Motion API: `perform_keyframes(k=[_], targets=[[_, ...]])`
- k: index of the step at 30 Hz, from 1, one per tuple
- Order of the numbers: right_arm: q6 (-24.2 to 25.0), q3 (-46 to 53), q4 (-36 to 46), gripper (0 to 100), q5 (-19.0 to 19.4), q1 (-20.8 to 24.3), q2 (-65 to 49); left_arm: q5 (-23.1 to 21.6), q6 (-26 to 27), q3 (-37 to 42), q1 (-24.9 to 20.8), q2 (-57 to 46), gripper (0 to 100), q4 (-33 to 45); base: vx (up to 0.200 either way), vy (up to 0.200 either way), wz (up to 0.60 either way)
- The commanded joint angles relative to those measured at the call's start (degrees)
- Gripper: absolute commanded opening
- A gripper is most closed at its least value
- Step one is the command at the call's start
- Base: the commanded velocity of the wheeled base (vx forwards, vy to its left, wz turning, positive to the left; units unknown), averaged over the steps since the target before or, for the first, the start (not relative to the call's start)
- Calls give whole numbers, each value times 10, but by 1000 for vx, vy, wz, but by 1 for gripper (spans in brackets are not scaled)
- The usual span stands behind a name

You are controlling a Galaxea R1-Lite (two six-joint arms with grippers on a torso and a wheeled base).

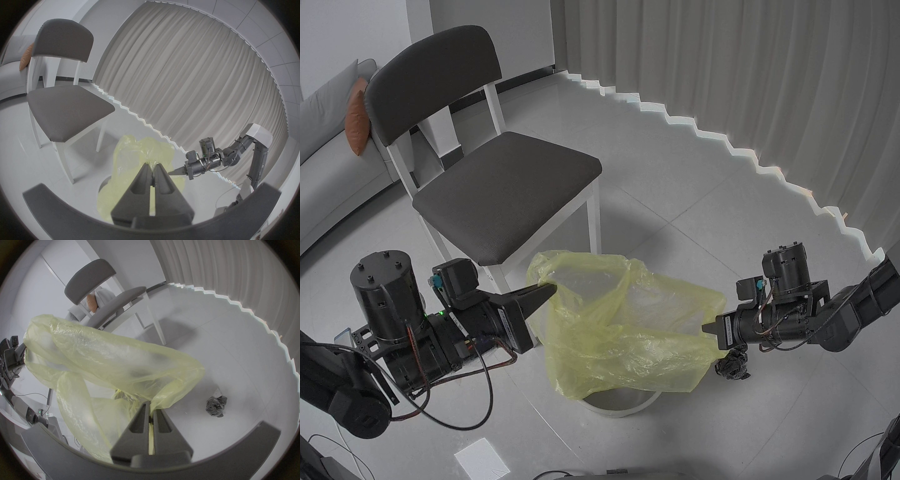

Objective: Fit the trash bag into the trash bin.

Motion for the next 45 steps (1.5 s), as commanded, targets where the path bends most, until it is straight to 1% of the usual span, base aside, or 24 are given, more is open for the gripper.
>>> perform_keyframes(k=[1, 6, 10, 16, 18, 22, 26, 31, 34, 35, 38, 42, 45], targets=[[0, -24, 2, 0, 0, -5, 5, 1, -3, -10, 3, 63, 0, -38, 0, 0, 0], [-1, -40, 7, 0, 0, -12, 8, -1, -3, -13, 3, 95, 0, -85, 0, 0, 0], [-1, -48, 10, 0, 0, -16, 12, -5, -3, -20, 5, 112, 0, -101, 0, 0, 0], [-1, -52, 10, 0, 0, -15, 16, -11, -3, -21, 12, 123, 0, -104, 0, 0, 0], [-3, -56, 10, 0, 0, -11, 40, -17, 1, -8, 24, 143, 0, -104, 0, 0, 0], [-6, -74, 10, 0, 0, -6, 79, -12, 1, -2, 35, 178, 0, -112, 0, 0, 0], [-5, -76, 9, 0, 1, 18, 97, -15, 4, 10, 61, 204, 0, -129, 0, 0, 0], [0, -85, 10, 0, 1, 58, 102, -20, 4, 54, 79, 210, 0, -159, 0, 0, 0], [1, -95, 11, 0, 0, 85, 103, -30, 5, 83, 93, 213, 0, -184, 0, 0, 0], [1, -102, 15, 0, 0, 96, 104, -32, 6, 94, 96, 214, 0, -195, 0, 0, 0], [1, -119, 38, 0, 0, 109, 110, -32, 8, 116, 102, 223, 0, -223, 0, 0, 0], [1, -142, 56, 0, -2, 101, 133, -32, 8, 127, 101, 242, 0, -260, 0, 0, 0], [-2, -153, 58, 0, -2, 69, 159, -32, 7, 128, 95, 271, 0, -301, 0, 0, 0]])
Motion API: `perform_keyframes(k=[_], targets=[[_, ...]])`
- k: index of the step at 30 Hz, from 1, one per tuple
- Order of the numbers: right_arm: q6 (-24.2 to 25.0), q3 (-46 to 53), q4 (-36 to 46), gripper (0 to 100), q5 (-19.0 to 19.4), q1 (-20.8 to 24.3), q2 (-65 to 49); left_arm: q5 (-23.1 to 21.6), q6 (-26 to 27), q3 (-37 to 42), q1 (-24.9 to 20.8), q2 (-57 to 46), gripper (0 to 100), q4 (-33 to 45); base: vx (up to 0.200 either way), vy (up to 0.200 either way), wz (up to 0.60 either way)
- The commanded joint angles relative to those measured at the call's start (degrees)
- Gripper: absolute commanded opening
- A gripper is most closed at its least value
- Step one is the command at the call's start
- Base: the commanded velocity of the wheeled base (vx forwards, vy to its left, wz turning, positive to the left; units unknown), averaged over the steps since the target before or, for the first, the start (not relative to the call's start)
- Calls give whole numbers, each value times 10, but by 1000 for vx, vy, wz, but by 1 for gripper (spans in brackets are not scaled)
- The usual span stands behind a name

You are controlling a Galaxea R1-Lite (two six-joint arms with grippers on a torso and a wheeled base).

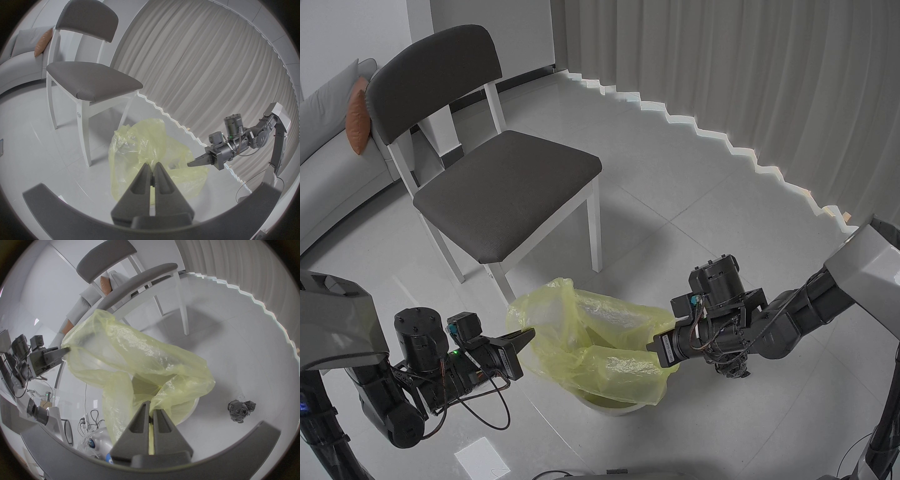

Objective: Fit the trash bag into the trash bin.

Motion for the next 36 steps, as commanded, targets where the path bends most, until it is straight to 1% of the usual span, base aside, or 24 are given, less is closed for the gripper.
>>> perform_keyframes(k=[1, 3, 4, 8, 15, 19, 25, 26, 30, 31, 36], targets=[[-3, -18, 3, 0, -1, -37, 44, 1, -1, 4, -5, 48, 0, -33, 0, 0, 0], [-5, -18, 2, 0, -1, -47, 52, 1, -1, -1, -6, 56, 0, -33, 0, 0, 0], [-6, -18, 1, 0, -1, -61, 60, 1, -1, -10, -11, 65, 0, -33, 0, 0, 0], [-6, -26, -4, 0, 0, -90, 86, 1, -1, -41, -23, 88, 0, -33, 0, 0, 0], [-4, -26, -4, 0, 1, -110, 103, 2, -1, -81, -42, 121, 0, -33, 0, 0, 0], [-3, -14, -4, 0, 1, -107, 99, 5, -1, -86, -45, 143, 0, -33, 0, 0, 0], [-1, -24, -4, 0, -3, -85, 106, 7, -1, -61, -30, 147, 0, -33, 0, 0, 0], [-1, -35, -4, 0, -5, -74, 113, 6, 0, -39, -17, 141, 0, -33, 0, 0, 0], [0, -52, -1, 0, -5, -60, 120, 6, 0, -10, -6, 136, 0, -33, 0, 0, 0], [0, -63, 2, 0, -5, -52, 128, 5, 0, 5, 2, 134, 0, -33, 0, 0, 0], [-3, -60, 3, 0, -8, -57, 128, 3, 0, 7, 2, 131, 0, -33, 0, 0, 0]])
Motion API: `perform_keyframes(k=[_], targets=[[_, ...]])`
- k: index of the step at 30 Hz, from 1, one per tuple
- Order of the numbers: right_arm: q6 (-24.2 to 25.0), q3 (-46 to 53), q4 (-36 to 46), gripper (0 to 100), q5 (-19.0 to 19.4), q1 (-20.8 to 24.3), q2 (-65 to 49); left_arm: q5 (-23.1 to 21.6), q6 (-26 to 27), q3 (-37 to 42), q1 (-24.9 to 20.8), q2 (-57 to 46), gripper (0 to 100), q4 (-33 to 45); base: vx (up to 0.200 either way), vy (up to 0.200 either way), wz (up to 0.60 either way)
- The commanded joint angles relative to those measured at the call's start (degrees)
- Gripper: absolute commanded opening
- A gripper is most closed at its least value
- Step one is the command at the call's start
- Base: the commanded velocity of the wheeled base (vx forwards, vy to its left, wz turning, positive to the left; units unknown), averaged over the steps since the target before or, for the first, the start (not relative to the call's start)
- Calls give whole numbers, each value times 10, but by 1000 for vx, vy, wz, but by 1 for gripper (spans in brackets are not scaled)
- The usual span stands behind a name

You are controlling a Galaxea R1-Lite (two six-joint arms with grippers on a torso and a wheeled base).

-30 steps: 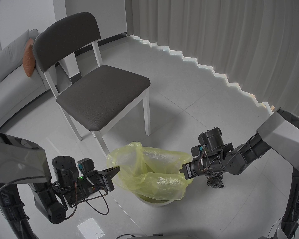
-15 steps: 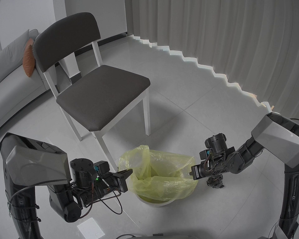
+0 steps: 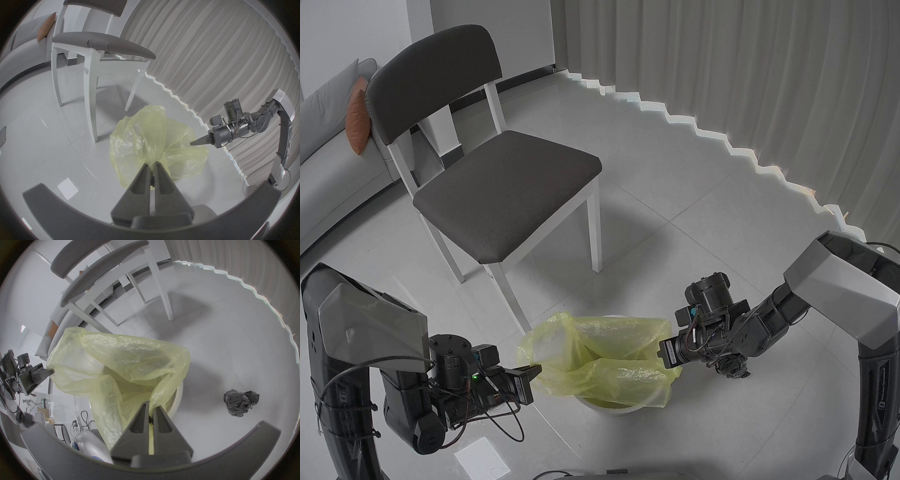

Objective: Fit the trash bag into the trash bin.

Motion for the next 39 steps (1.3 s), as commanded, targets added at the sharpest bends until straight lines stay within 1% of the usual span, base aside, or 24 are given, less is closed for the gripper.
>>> perform_keyframes(k=[1, 2, 3, 8, 12, 17, 25, 29, 33, 34, 35, 39], targets=[[-4, 4, 2, 0, -1, -7, 5, -2, 0, 4, 0, -5, 0, -10, 0, 0, 0], [-4, 4, 2, 0, -1, -7, 5, -2, 0, 4, 0, -5, 0, -10, 0, 0, 0], [-5, 20, 2, 0, -1, -22, 4, -3, 0, -1, -5, -1, 0, -10, 0, 0, 0], [-20, 74, -7, 0, -1, -46, -1, -2, -1, -20, -23, 15, 0, -10, 0, 0, 0], [-20, 101, -29, 0, -1, -52, -4, 2, -1, -35, -40, 32, 0, -10, 0, 0, 0], [-19, 105, -45, 0, 0, -45, 0, 3, 0, -24, -43, 39, 0, -10, 0, 0, 0], [-19, 106, -46, 0, -1, -24, 5, 4, 0, 23, -34, 24, 0, -10, 0, 0, 0], [-19, 110, -46, 0, -2, -24, 9, 4, 0, 19, -26, 34, 0, -10, 0, 0, 0], [-32, 124, -45, 0, -2, -29, 5, 4, 0, 12, -29, 45, 0, -10, 0, 0, 0], [-36, 127, -45, 100, -2, -30, 5, 4, 0, 11, -29, 45, 0, -10, 0, 0, 0], [-45, 133, -46, 100, -2, -33, 4, 5, 0, 8, -29, 46, 0, -10, 0, 0, 0], [-44, 137, -45, 100, -10, -40, -31, 5, 0, 7, -28, 45, 0, -10, 0, 0, 0]])
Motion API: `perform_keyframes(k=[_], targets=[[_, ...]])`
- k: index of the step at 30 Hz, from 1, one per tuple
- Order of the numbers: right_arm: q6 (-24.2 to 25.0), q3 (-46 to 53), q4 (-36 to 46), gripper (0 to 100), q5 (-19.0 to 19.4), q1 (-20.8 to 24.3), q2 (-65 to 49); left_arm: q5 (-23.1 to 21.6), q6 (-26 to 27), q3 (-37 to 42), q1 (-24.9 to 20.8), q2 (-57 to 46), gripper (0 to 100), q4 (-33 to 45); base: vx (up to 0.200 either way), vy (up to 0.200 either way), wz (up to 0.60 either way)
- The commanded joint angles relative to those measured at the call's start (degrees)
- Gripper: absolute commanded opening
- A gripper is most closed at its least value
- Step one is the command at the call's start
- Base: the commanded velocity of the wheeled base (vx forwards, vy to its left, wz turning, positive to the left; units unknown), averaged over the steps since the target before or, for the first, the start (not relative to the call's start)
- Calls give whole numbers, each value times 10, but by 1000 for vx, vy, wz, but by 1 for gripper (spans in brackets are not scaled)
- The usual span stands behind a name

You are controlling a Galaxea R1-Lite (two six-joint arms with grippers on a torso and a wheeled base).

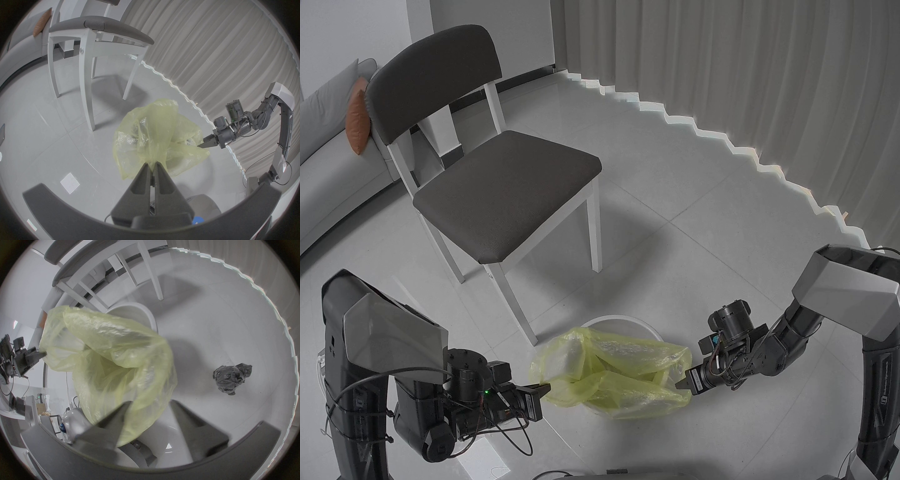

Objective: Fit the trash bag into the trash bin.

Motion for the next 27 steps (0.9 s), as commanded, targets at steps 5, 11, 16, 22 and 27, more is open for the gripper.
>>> perform_keyframes(k=[5, 11, 16, 22, 27], targets=[[-1, -3, 2, 100, -5, -21, -80, 11, 0, -8, 2, 5, 0, -10, 0, 0, 0], [-1, -51, 7, 100, -3, -15, -78, 15, 0, -5, -5, -2, 100, -10, 0, 0, 0], [-1, -88, 7, 100, -5, 8, -46, 25, 0, 0, -4, -10, 100, -10, 0, 0, 0], [-3, -134, 7, 100, -6, 13, 9, 32, 0, 7, 1, -22, 100, -10, 0, 0, 0], [-3, -157, 7, 100, -6, 10, 39, 31, 0, 10, 3, -37, 100, -10, 0, 0, 0]])
